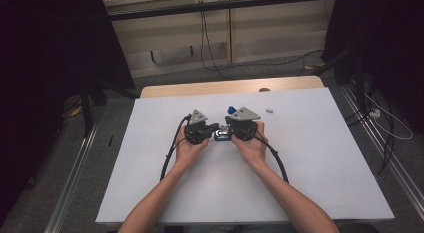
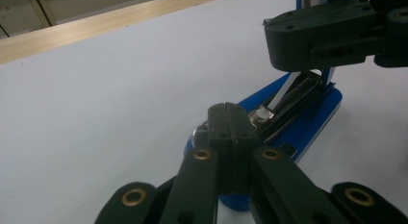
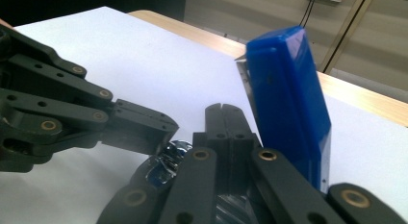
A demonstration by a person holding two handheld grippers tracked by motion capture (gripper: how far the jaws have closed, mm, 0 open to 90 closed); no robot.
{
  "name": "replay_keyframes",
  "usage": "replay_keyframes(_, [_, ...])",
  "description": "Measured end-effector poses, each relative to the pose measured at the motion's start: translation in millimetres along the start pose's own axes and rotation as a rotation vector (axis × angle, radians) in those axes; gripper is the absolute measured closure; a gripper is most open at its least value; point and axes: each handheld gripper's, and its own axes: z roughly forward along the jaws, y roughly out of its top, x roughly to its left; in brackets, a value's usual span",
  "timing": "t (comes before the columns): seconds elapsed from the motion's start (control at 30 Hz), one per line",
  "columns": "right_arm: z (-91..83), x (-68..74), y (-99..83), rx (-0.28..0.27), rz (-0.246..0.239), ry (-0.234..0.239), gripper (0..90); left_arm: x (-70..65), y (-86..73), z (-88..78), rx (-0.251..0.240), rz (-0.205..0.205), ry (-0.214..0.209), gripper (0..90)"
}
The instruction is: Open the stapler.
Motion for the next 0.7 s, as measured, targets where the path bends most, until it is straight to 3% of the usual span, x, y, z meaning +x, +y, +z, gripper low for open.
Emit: replay_keyframes(0.7, [-9.5,-12.4,2.8,-0.022,0.015,-0.024,90.0,-0.2,0.0,0.0,0.001,-0.002,0.001,90.0])
